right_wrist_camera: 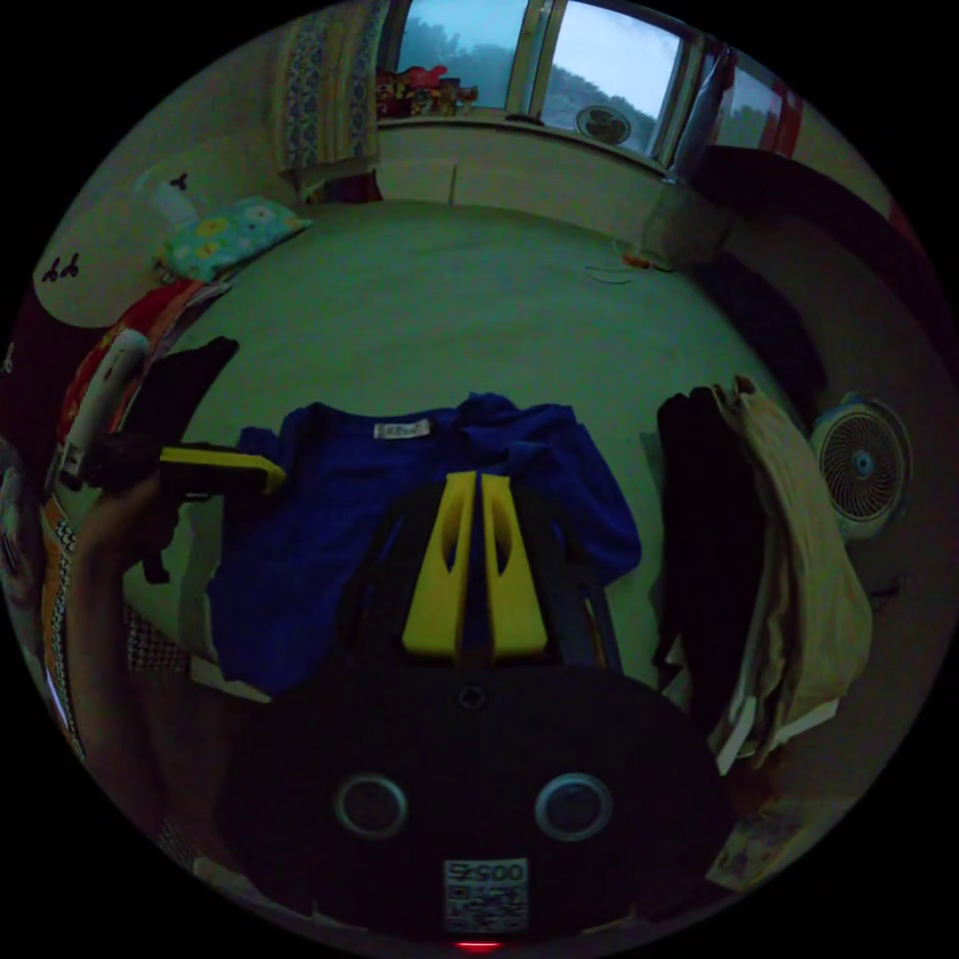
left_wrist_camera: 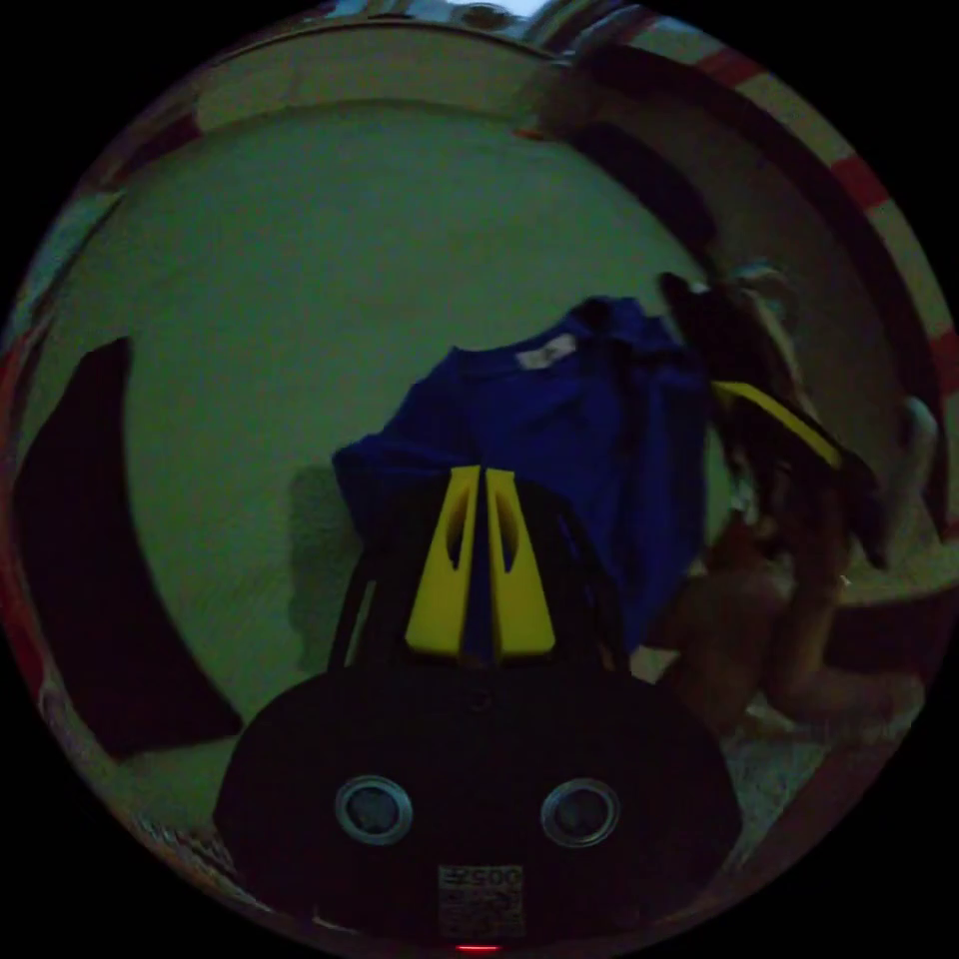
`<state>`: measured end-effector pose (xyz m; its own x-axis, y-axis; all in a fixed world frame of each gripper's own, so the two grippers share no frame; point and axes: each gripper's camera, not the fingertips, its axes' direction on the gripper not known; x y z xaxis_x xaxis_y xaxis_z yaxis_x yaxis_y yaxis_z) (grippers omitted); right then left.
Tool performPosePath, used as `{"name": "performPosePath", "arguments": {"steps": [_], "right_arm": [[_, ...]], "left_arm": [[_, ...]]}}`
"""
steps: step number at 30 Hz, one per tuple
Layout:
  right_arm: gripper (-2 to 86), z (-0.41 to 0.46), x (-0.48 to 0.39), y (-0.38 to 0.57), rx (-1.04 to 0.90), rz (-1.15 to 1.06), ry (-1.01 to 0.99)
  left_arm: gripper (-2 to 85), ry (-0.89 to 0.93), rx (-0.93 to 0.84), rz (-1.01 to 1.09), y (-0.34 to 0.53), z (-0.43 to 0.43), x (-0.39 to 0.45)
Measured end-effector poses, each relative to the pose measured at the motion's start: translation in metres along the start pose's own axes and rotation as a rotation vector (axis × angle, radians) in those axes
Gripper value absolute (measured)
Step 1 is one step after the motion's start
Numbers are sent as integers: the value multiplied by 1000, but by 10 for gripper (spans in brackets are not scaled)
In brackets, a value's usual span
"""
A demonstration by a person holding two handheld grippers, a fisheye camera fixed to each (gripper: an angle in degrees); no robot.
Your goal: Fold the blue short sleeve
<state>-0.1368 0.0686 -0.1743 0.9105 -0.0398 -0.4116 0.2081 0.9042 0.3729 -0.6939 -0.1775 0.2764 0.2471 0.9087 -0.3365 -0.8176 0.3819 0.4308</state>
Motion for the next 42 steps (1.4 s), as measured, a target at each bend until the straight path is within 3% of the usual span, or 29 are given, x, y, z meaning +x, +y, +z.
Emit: {"name": "performPosePath", "arguments": {"steps": [3, 15, 20, 27, 37, 42], "right_arm": [[-9, 1, 5, -1, 5, 5, -9], [-9, 9, 29, -4, 4, 3, -9], [-9, 12, 40, -4, 0, -2, -10], [-9, 15, 59, -3, -3, 3, -12], [-9, 13, 109, -6, 14, 82, -66], [-9, 12, 140, -1, 19, 119, -54]], "left_arm": [[13, 184, 29, 87, -6, 1, 11], [37, -104, 149, -144, -23, 0, 38], [127, -174, 78, -192, -33, 20, 60], [53, -193, 24, -176, -41, 30, 114], [46, -587, 212, -74, -42, -20, 253], [48, -885, 376, -208, -76, -62, 286]]}}
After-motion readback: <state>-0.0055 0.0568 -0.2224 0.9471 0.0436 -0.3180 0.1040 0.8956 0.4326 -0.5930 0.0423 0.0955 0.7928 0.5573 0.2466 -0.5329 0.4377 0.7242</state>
